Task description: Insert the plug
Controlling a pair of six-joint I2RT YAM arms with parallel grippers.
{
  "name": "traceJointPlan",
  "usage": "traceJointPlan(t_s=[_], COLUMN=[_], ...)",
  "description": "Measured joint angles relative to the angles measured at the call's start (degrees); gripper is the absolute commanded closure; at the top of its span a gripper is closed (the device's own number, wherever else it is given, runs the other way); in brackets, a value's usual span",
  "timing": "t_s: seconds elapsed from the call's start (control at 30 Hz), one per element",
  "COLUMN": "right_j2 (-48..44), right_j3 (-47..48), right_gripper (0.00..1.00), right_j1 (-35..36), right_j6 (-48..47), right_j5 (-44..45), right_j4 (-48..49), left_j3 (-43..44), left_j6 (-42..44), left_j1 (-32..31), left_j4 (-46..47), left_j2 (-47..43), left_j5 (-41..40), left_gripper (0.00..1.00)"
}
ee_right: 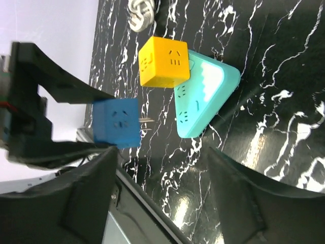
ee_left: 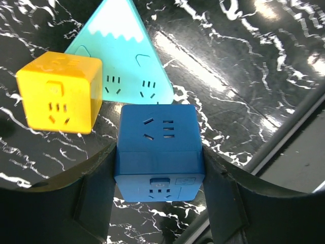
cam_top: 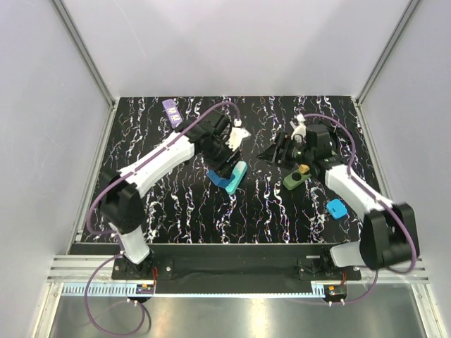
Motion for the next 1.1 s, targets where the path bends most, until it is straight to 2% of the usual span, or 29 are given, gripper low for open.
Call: traceJointPlan(t_s=[0.1,0.27,0.4,0.67,1.1], right_j2=[7.67,17.99,22.64,27.17,28.79], right_j3=[2.64,6.43,8.98,10.47,10.47], right_gripper=[0.41,0.42,0.41,0.39,0.40], right_j1=[-0.07,-0.07,-0.04,1.38,2.40], right_j6=[2.62,5.88,6.64,6.40,6.12], right_j5=[-2.23,-4.94,-5.29,-5.35,-5.31], right_j4=[3.10,6.56,7.54,9.07,10.58], left_j3=[1.14,3.65,3.69,3.69,4.33], left_j6=[0.52,1.18,1.16,1.40,1.29], left_j1=[0.00,0.00,0.00,0.07,0.17], left_j4=[-0.04,0.44,0.63,0.39,-0.22], left_j2=[2.95,6.43,7.69,9.57,12.02], left_j5=[-0.22,-0.68,-0.76,-0.52,-0.76], left_gripper=[1.00,1.00,1.00,1.00,1.00])
